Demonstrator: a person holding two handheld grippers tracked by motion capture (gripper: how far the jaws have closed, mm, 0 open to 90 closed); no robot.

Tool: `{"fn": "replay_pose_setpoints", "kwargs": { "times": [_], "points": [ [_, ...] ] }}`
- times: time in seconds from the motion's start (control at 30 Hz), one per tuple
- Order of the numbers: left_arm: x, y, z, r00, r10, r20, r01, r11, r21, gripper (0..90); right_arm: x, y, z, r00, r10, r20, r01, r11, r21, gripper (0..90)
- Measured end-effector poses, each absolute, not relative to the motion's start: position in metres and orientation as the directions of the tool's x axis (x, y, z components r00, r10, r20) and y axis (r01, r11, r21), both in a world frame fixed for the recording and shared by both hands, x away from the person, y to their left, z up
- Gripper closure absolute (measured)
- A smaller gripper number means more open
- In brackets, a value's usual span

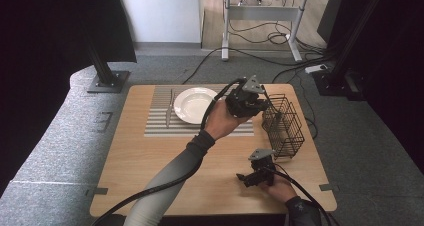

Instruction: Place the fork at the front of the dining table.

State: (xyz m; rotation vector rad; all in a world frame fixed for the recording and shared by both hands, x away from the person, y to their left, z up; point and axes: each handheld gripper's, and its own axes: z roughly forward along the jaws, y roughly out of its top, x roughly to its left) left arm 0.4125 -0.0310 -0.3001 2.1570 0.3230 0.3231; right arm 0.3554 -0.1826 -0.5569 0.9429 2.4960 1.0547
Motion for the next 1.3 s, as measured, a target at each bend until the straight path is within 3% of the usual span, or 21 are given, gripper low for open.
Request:
{"fn": "replay_pose_setpoints", "kwargs": {
  "times": [0.43, 0.57, 0.67, 0.8, 1.3],
  "points": [
    [0.411, 0.029, -0.337, 0.923, 0.383, 0.036, 0.203, -0.564, 0.8, 86.9, 0.356, -0.183, -0.557, -0.752, 0.659, 0.003, 0.463, 0.524, 0.715, 0.2],
    [0.408, 0.043, -0.35, 0.923, 0.385, 0.015, 0.225, -0.569, 0.791, 86.9, 0.356, -0.185, -0.552, -0.739, 0.673, 0.013, 0.469, 0.501, 0.728, 18.8],
    [0.407, 0.052, -0.359, 0.923, 0.385, 0.004, 0.237, -0.576, 0.783, 86.9, 0.36, -0.186, -0.548, -0.721, 0.691, 0.06, 0.503, 0.462, 0.73, 24.9],
    [0.405, 0.06, -0.369, 0.923, 0.384, -0.014, 0.251, -0.575, 0.778, 86.9, 0.363, -0.182, -0.538, -0.733, 0.678, 0.062, 0.479, 0.449, 0.755, 29.1],
    [0.397, 0.057, -0.381, 0.936, 0.353, -0.004, 0.236, -0.616, 0.751, 86.9, 0.378, -0.133, -0.478, -0.813, 0.579, -0.065, 0.299, 0.511, 0.806, 66.5]
  ]
}}
